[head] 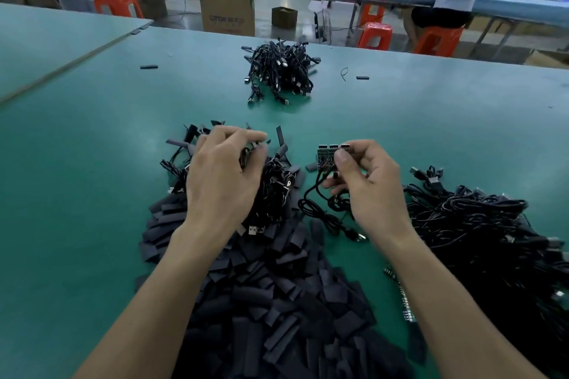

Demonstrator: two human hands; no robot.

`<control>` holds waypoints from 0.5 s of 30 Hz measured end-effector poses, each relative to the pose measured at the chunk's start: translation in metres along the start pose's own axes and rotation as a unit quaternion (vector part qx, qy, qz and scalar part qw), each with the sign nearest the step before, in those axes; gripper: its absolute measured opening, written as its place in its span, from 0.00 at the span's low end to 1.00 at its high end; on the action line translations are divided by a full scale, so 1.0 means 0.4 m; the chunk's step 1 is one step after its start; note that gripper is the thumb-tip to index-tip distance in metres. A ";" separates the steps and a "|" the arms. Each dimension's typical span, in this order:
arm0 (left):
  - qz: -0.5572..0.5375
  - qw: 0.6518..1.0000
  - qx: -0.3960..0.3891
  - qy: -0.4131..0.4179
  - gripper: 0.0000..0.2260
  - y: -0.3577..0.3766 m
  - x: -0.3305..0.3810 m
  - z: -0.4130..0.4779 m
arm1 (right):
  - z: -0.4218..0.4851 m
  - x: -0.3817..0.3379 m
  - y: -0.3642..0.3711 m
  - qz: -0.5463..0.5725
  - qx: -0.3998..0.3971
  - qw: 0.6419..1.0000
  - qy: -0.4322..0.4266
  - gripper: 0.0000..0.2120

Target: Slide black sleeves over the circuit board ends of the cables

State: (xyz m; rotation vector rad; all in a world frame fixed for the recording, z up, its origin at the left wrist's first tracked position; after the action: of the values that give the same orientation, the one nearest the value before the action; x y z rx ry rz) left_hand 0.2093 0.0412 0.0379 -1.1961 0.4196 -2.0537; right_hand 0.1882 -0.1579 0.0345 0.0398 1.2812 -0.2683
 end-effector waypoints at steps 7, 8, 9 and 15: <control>-0.300 0.935 -0.187 -0.012 0.08 0.042 0.074 -0.028 | 0.002 -0.009 0.012 0.013 -0.084 0.996 -0.019 0.08; -0.318 0.929 -0.187 -0.020 0.08 0.047 0.075 -0.029 | 0.000 -0.009 0.013 0.024 -0.093 0.995 -0.014 0.07; -0.341 0.921 -0.184 -0.032 0.09 0.051 0.073 -0.030 | -0.002 -0.009 0.014 0.038 -0.100 0.994 -0.007 0.06; -0.447 0.869 -0.187 -0.096 0.07 0.056 0.064 -0.030 | -0.008 -0.013 0.020 0.078 -0.138 0.986 0.047 0.08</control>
State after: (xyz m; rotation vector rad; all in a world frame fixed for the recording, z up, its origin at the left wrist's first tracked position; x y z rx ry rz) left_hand 0.2002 0.0065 0.0345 -2.1014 0.1640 -2.6368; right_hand 0.1858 -0.1488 0.0377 -0.0844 1.3909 0.0473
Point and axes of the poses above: each hand's wrist, its own z-axis towards the middle knuckle, its own y-axis out of the palm, x = y × z, the point moved 3 cm from there along z, towards the middle knuckle, and after that the axes turned 1 degree about x, right-handed, at the moved point
